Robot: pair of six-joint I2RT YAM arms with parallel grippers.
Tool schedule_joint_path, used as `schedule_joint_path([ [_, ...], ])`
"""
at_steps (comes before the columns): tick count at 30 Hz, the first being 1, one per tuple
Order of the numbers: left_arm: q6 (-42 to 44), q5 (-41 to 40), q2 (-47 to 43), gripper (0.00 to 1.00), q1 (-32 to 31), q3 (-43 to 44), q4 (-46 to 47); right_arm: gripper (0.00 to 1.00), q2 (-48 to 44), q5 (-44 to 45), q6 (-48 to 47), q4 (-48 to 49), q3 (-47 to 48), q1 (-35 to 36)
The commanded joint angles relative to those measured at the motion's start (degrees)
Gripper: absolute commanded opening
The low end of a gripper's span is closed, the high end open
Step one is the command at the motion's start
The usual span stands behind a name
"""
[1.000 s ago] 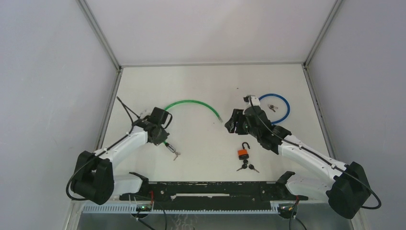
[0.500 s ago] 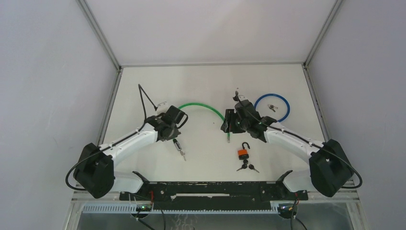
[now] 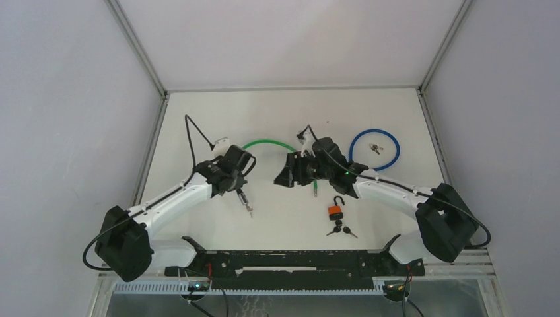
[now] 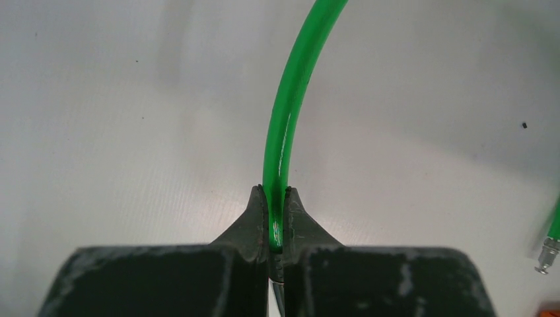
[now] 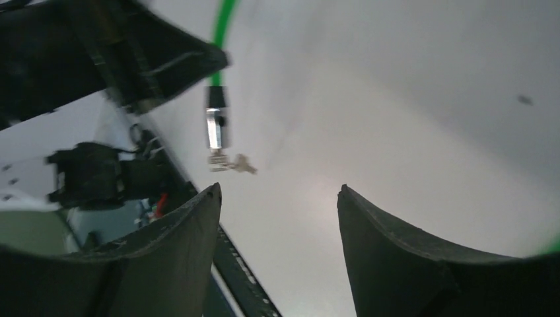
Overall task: Lock with the key
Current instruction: Pick up the lock from the center of the board.
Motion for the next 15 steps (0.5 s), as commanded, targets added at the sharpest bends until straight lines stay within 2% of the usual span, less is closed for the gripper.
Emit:
schedule_joint_path([
  [1, -2.1, 2.1, -3.1, 0.00, -0.5, 2.8, 0.4, 0.73, 3.2, -10.4, 5.3, 20.7, -0.5, 4.2],
  [3, -2.7, 4.2, -4.8, 0.00, -0.5, 2.7, 0.4, 0.74, 5.8, -13.5, 8.6, 27.7, -1.5, 4.7],
  [5, -3.3, 5.8, -6.8, 0.00, -0.5, 2.1, 1.1, 0.82, 8.1, -13.9, 11.9, 32.1, -2.2, 5.1],
  [7, -3.7, 7.1, -8.3, 0.00, -0.4, 1.9, 1.4, 0.85, 9.8, -13.8, 13.6, 35.5, -3.1, 5.7],
  [15, -2.9, 8.7, -9.8, 0.00, -0.4, 2.7, 1.2, 0.91, 16.1, -18.0, 15.6, 43.4, -3.1, 8.3],
])
